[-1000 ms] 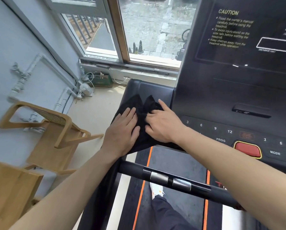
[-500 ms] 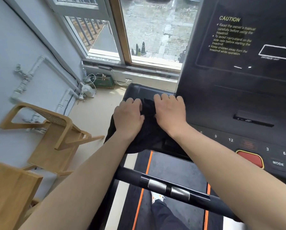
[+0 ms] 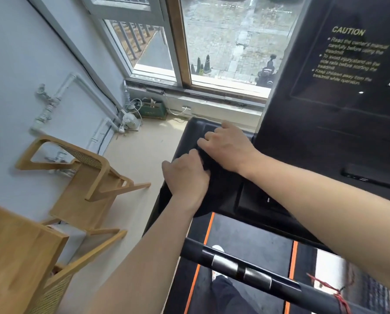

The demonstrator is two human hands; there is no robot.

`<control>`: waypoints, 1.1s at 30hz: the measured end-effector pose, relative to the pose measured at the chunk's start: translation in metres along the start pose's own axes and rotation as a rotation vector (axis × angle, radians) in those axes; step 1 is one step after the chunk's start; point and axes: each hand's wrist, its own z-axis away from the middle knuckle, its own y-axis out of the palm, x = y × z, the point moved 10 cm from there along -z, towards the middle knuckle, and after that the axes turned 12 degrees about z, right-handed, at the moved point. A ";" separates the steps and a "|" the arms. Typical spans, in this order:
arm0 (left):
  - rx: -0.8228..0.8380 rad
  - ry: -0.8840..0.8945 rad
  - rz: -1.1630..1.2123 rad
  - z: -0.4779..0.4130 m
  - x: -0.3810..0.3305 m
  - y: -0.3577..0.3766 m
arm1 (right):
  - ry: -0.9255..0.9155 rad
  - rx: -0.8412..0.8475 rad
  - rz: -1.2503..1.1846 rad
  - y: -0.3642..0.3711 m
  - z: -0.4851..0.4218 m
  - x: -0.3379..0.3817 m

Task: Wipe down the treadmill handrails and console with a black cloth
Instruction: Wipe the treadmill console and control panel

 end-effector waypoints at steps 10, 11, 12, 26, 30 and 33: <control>0.024 0.692 -0.158 -0.039 -0.079 0.010 | 0.589 0.324 -0.073 0.030 0.077 -0.015; 0.034 0.789 -0.175 -0.039 -0.087 0.012 | 0.623 0.334 -0.092 0.031 0.080 -0.015; 0.051 0.870 -0.186 -0.040 -0.092 0.015 | 0.656 0.338 -0.108 0.031 0.082 -0.015; -0.001 0.141 0.106 -0.002 -0.001 -0.006 | 0.421 0.161 -0.138 0.006 0.026 -0.016; -0.031 0.232 0.280 0.027 0.011 -0.009 | 0.432 0.098 -0.268 0.010 0.039 0.010; -0.078 0.354 0.317 0.046 0.014 -0.006 | 0.408 0.147 -0.334 0.013 0.056 0.026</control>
